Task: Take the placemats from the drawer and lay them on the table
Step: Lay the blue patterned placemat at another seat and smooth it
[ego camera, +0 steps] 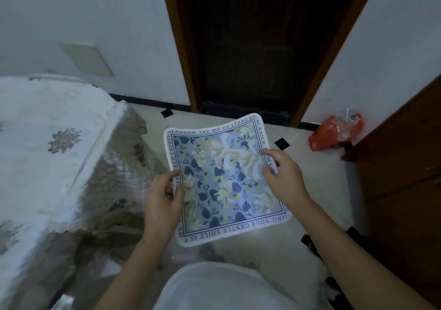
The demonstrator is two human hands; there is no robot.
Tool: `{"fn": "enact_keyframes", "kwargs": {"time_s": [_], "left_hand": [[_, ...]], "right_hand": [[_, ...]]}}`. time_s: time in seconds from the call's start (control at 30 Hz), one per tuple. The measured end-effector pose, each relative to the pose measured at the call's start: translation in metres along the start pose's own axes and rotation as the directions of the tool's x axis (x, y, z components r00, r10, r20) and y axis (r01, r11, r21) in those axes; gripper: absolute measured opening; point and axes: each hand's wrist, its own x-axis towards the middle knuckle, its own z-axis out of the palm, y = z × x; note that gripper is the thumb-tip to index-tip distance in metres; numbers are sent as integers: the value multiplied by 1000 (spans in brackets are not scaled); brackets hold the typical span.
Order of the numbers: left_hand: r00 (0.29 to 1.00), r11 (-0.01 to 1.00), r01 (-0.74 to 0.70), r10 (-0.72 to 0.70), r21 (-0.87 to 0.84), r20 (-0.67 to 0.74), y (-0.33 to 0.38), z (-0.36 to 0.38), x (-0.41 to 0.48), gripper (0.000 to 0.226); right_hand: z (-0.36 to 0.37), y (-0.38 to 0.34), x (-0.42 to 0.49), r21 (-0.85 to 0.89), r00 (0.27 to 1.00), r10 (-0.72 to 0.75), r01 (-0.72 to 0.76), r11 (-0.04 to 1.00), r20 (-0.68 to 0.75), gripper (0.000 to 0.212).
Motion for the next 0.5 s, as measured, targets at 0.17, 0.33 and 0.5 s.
{"fn": "enact_keyframes", "kwargs": {"time_s": [0.17,0.33,0.5], "left_hand": [[994,998,60,-59,5,-87,-14,-2,54,34],[992,998,62,-61,4,-106,-21,3,128,33],[997,999,35,-35,-3,-62,-22,14,207,33]], "right_hand": [[32,-15,74,19,996,-56,55,998,67,39],[54,-24,134,25,998,-48,47,999,40,39],[65,-28,181,48,999,-17,19,999,-34,38]]}}
